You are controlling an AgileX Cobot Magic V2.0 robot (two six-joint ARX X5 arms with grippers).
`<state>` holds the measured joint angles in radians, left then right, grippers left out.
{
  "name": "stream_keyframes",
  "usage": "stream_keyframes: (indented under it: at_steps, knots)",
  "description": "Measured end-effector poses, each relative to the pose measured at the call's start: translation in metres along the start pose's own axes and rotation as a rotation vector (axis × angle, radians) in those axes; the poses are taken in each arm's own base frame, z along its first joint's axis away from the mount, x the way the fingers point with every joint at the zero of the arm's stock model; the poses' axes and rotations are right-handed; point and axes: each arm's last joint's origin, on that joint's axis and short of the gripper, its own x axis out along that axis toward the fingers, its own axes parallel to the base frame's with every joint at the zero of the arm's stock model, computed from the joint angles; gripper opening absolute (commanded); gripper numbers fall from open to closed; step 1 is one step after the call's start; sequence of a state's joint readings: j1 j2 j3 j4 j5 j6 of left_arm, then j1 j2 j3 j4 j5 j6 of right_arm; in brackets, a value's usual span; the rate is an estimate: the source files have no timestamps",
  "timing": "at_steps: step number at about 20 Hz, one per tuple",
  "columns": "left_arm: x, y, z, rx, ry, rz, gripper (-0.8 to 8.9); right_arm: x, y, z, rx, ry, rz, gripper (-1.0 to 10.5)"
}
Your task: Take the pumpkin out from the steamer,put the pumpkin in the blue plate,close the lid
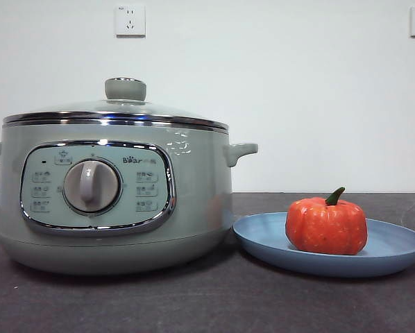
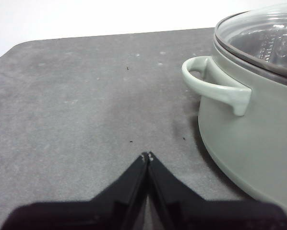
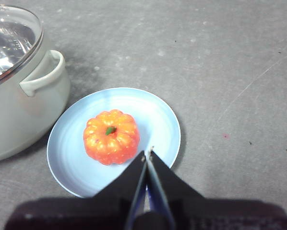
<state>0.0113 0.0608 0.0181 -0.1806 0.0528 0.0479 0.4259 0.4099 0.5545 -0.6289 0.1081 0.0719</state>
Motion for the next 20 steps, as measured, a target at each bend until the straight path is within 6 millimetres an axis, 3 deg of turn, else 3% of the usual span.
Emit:
stream_keyframes:
  at_steps: [5,11,16,20]
  knots:
    - [0.000,0.000,0.000,0.000,0.000,0.000,-0.03,0.000,0.000,0.000,0.000,0.000,0.000,0.0]
    - [0.000,0.000,0.000,0.000,0.000,0.000,-0.03,-0.004,-0.005,0.000,-0.013,-0.028,-0.156,0.0]
    - [0.000,0.000,0.000,0.000,0.000,0.000,-0.03,-0.021,-0.016,0.004,-0.016,-0.337,-0.130,0.0]
    - [0.000,0.000,0.000,0.000,-0.001,0.000,-0.03,0.005,-0.030,-0.036,-0.031,-0.340,-0.110,0.0]
